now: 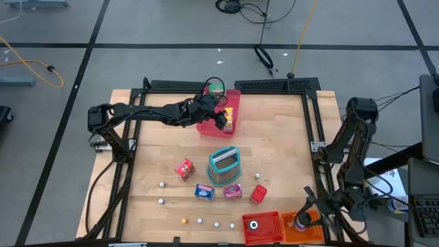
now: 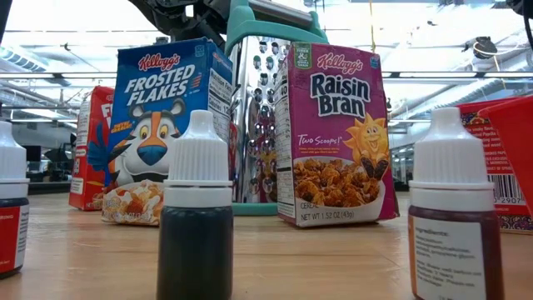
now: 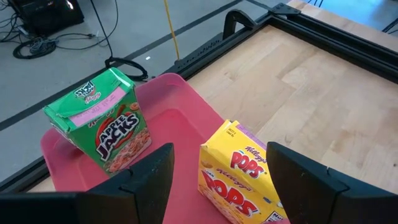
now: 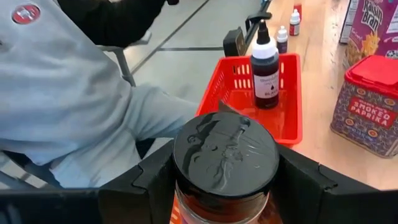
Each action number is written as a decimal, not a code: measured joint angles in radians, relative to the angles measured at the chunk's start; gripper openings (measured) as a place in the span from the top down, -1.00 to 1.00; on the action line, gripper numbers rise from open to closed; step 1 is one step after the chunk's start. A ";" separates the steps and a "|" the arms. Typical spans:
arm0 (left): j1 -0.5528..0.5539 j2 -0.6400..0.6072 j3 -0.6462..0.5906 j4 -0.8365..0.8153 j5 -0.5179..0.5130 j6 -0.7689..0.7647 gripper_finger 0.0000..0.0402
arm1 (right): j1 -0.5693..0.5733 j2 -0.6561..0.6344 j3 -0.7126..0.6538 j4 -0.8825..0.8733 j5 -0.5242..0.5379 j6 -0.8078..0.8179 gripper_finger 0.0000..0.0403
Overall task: Pick & Place Kitchen Items
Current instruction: Put the purple seasoning bottle into the orange bin
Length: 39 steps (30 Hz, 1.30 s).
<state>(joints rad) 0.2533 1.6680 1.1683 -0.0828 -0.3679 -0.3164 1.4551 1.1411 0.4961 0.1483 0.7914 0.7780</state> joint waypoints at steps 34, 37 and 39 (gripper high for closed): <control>0.000 0.000 0.000 0.000 0.000 -0.001 -0.28 | 0.000 0.054 -0.149 0.223 0.046 0.111 -0.19; 0.000 0.000 0.000 0.000 0.000 -0.001 -0.28 | 0.000 0.054 -0.149 0.326 0.045 0.014 -0.15; 0.000 0.000 0.000 0.000 0.000 -0.001 -0.28 | 0.000 0.054 -0.149 0.377 0.040 -0.043 -0.13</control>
<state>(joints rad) 0.2535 1.6680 1.1683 -0.0826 -0.3679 -0.3176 1.4551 1.1950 0.3473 0.5254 0.8310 0.7347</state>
